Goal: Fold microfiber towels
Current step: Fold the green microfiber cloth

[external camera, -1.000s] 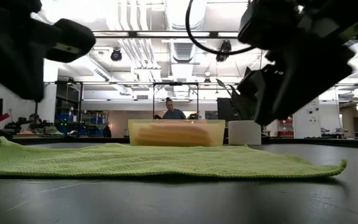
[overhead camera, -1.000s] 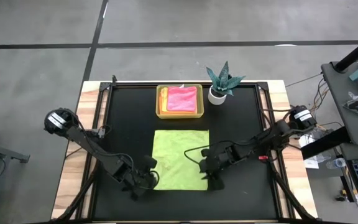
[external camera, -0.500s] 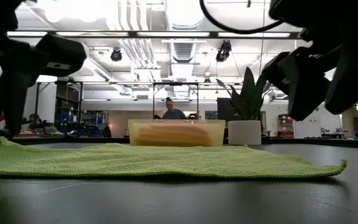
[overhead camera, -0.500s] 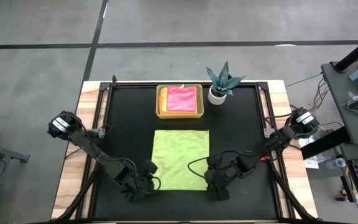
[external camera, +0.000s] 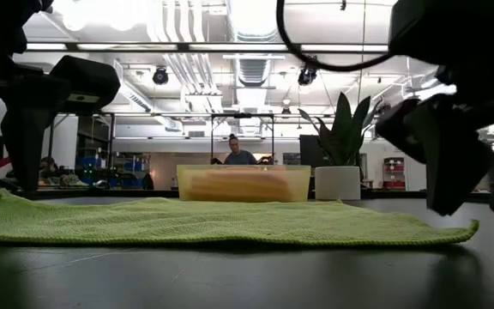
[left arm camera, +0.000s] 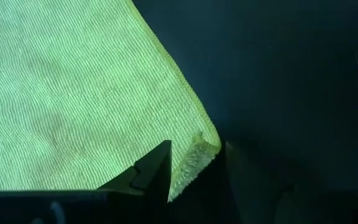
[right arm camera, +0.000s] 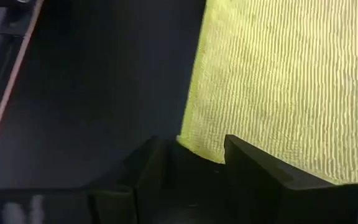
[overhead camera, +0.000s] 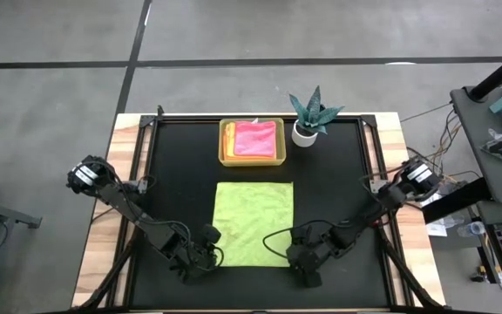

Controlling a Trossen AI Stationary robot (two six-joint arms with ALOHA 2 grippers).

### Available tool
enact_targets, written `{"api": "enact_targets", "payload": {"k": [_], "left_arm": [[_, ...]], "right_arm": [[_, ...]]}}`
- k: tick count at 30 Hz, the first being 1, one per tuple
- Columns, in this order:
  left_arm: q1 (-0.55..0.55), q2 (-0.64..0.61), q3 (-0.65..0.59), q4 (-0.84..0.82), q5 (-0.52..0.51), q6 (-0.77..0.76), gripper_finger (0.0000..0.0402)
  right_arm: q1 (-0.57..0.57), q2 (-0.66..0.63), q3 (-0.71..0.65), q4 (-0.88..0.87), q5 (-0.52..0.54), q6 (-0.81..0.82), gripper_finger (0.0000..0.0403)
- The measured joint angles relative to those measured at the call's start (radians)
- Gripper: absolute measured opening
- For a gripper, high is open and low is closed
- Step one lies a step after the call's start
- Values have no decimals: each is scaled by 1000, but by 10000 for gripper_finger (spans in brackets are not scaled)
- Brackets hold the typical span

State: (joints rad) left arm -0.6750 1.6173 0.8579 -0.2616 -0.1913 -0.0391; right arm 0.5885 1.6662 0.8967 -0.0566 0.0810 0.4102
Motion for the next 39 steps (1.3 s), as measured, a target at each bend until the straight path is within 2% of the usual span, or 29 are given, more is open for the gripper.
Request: {"api": "enact_targets", "payload": {"k": [12, 16, 23, 30, 39], "left_arm": [[1, 0, -27, 3, 2, -6, 137], [1, 0, -51, 52, 0, -6, 130], [1, 0, -65, 79, -1, -6, 86], [1, 0, -67, 82, -3, -1, 8], [-1, -48, -47, 81, -32, 26, 1]], "right_arm": [[16, 49, -1, 13, 71, -29, 142], [16, 50, 0, 10, 83, -32, 130], [11, 51, 0, 16, 84, -67, 84], [9, 51, 0, 22, 85, -83, 16], [11, 9, 17, -19, 77, -129, 9]]}}
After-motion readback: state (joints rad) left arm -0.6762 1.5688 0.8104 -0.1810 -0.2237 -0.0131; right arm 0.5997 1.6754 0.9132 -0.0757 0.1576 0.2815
